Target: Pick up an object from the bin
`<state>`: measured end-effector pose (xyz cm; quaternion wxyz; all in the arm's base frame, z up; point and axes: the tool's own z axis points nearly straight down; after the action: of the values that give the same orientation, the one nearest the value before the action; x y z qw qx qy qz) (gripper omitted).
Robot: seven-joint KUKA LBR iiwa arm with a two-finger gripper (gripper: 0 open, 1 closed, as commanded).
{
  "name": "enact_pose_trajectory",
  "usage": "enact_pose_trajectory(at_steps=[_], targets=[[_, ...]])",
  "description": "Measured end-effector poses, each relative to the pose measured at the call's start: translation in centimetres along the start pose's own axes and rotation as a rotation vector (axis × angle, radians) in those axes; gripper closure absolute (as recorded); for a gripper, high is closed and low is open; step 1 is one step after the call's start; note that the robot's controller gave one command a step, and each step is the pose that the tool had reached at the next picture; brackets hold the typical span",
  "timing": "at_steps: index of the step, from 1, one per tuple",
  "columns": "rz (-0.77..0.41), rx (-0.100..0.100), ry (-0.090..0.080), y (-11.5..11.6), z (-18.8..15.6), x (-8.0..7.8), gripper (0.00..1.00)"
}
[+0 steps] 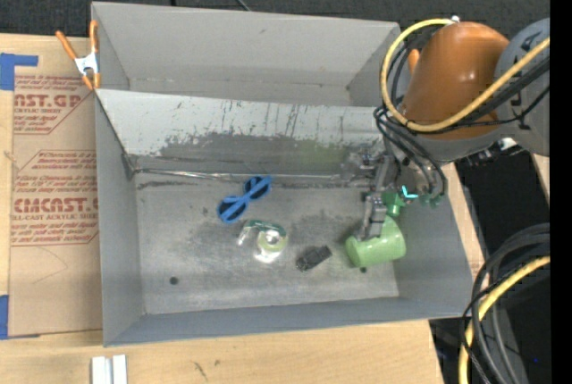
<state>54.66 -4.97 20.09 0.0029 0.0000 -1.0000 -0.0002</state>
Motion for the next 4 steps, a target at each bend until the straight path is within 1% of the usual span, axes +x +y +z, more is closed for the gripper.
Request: enact_pose_trajectory(at_steps=[1, 2, 3, 4], targets=[[-0.182, 0.001, -0.001, -5.33, 6.43, 2.94, 0.0], [-0.184, 0.001, -0.006, -5.15, 6.26, 2.78, 1.0], [-0.184, 0.001, -0.006, -5.14, 6.26, 2.78, 0.0], [-0.184, 0.001, -0.006, -5.14, 6.26, 2.77, 1.0]])
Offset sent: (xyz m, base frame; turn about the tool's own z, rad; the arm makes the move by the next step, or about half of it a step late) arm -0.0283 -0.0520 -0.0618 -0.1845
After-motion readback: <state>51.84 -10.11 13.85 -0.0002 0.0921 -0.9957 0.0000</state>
